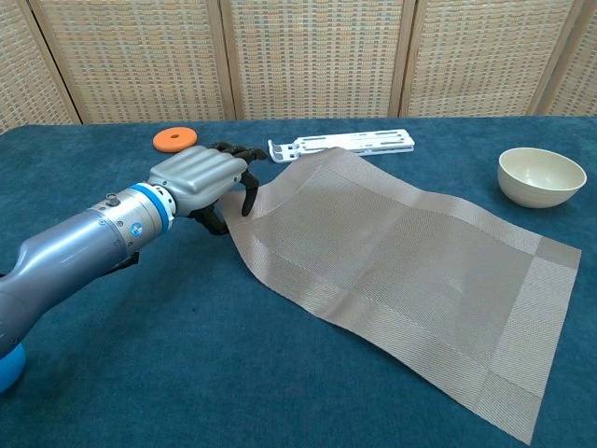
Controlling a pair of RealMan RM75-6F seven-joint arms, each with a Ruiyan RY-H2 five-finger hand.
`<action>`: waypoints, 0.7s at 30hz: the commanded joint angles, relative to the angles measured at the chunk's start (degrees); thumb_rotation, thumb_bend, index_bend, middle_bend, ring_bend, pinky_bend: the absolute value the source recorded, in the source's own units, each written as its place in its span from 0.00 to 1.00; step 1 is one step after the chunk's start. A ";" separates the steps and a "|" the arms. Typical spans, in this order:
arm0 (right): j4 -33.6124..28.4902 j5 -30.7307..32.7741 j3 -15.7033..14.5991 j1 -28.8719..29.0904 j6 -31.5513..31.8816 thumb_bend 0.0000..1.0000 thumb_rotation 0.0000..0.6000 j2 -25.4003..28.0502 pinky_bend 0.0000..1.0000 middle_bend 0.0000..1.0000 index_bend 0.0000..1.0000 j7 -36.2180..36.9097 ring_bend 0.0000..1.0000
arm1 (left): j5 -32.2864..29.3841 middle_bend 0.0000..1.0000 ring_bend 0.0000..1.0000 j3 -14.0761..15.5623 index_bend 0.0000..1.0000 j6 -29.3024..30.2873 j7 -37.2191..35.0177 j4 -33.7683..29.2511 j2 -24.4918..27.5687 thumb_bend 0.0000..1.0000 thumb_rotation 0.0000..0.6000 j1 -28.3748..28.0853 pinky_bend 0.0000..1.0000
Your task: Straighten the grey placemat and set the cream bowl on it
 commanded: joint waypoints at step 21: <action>-1.06 -1.22 -0.57 -0.10 0.55 0.30 1.00 0.38 0.00 0.00 0.10 -0.74 0.00 | 2.10 0.00 0.00 3.78 0.63 4.80 -0.11 -7.96 7.30 0.46 1.00 6.46 0.00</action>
